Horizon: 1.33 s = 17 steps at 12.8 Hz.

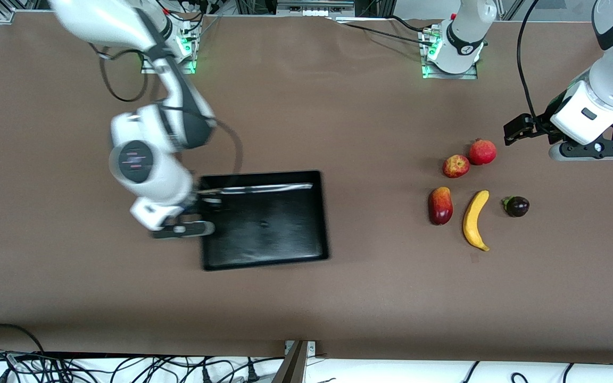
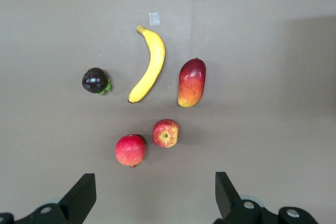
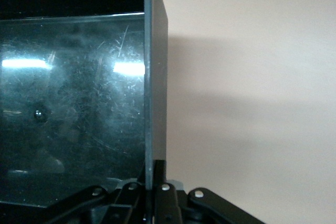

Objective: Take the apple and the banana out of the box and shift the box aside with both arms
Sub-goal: 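Grip the box rim with the right gripper and drag the box away from the fruits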

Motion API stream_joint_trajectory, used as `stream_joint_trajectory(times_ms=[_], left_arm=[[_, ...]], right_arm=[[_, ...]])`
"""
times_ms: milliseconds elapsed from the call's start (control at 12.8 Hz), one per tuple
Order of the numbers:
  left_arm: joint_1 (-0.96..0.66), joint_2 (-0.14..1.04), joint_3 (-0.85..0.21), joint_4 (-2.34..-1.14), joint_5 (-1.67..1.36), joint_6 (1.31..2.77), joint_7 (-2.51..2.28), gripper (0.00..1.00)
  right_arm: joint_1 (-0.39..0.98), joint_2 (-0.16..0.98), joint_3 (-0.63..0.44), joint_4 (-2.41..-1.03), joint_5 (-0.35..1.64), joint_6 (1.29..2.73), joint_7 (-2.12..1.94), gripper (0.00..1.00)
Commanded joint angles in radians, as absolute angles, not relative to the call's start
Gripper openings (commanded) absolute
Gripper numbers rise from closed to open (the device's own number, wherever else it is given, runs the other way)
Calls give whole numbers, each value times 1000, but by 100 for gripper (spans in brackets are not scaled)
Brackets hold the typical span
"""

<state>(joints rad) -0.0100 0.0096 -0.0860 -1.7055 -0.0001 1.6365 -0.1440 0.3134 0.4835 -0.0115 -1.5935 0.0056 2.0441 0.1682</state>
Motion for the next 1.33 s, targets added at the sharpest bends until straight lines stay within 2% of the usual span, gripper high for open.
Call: stream_joint_trajectory(times_ms=[0, 156, 312, 468, 624, 936, 1014, 1092, 1248], left_arm=[[-11, 28, -86, -1672, -17, 1617, -123, 100], [-11, 28, -86, -1671, -17, 1617, -123, 100], [-9, 28, -86, -1672, -17, 1617, -123, 100], [-9, 31, -84, -1671, -17, 1617, -123, 100], [-9, 31, -86, -1671, -17, 1615, -123, 100], [-11, 31, -86, -1671, -12, 1614, -123, 100], [-11, 31, -86, -1671, -12, 1614, -123, 100], [-12, 31, -86, -1671, -12, 1614, -123, 100], [-11, 31, -86, -1671, -12, 1614, -121, 100]], right_arm=[[259, 307, -76, -1857, 25, 2130, -16, 0], [258, 296, -173, -1936, 26, 2189, -115, 0], [242, 307, -242, -2049, 26, 2372, -208, 0], [175, 336, -250, -2137, 99, 2486, -282, 0], [131, 359, -252, -2141, 176, 2485, -356, 0], [63, 362, -252, -2151, 178, 2474, -382, 0], [64, 362, -252, -2149, 178, 2473, -382, 25], [64, 359, -247, -2142, 176, 2471, -382, 99], [77, 342, -242, -2084, 176, 2427, -380, 100]])
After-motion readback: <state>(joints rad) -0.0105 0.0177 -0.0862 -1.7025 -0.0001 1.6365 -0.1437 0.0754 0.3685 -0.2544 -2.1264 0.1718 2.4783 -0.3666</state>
